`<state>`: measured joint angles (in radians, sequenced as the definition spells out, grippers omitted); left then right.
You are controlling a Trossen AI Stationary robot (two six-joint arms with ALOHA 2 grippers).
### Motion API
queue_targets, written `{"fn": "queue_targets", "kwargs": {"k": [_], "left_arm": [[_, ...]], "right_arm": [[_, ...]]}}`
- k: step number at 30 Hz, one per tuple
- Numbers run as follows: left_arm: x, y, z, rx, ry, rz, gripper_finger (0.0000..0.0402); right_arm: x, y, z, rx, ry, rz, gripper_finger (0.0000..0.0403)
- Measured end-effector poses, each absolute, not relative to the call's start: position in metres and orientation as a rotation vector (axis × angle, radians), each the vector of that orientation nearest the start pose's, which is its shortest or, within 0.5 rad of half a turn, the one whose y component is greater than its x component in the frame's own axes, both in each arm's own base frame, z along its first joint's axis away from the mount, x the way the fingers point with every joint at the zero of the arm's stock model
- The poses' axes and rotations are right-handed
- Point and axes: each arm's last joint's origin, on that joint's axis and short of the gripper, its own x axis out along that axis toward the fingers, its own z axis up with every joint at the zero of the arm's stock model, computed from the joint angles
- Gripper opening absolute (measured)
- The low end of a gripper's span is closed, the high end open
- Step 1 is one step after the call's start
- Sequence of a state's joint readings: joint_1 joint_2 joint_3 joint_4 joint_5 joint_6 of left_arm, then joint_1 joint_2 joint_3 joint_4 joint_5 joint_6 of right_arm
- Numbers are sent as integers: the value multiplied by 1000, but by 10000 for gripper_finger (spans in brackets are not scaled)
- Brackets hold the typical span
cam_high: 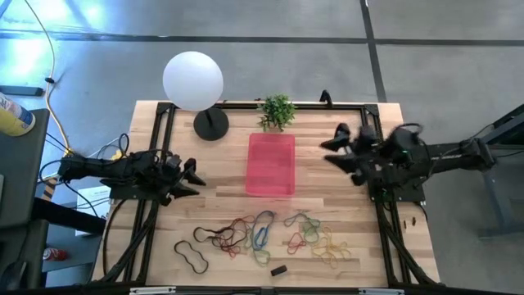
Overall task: Pick and place rubber bands into bin
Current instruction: Put the black rubber band into the red bin
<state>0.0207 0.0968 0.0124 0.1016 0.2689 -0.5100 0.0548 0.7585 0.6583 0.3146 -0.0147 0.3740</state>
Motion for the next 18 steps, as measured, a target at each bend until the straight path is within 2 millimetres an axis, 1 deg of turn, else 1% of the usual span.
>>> {"fn": "queue_targets", "kwargs": {"k": [2,4,9,11,13,18], "left_arm": [[104,-10,170,-506,96,-276,193],[107,-15,173,-500,163,-288,193],[119,-29,187,-435,300,-311,193],[126,-35,193,-393,356,-309,193],[134,-42,199,-343,438,-300,193],[152,-60,201,-216,692,-261,193]], "right_arm": [[182,11,345,375,-57,64,204],[189,13,350,357,47,44,204],[201,15,365,290,149,36,204],[202,14,370,271,180,23,204],[200,13,370,262,237,-19,204],[188,13,355,284,454,-114,204]]}}
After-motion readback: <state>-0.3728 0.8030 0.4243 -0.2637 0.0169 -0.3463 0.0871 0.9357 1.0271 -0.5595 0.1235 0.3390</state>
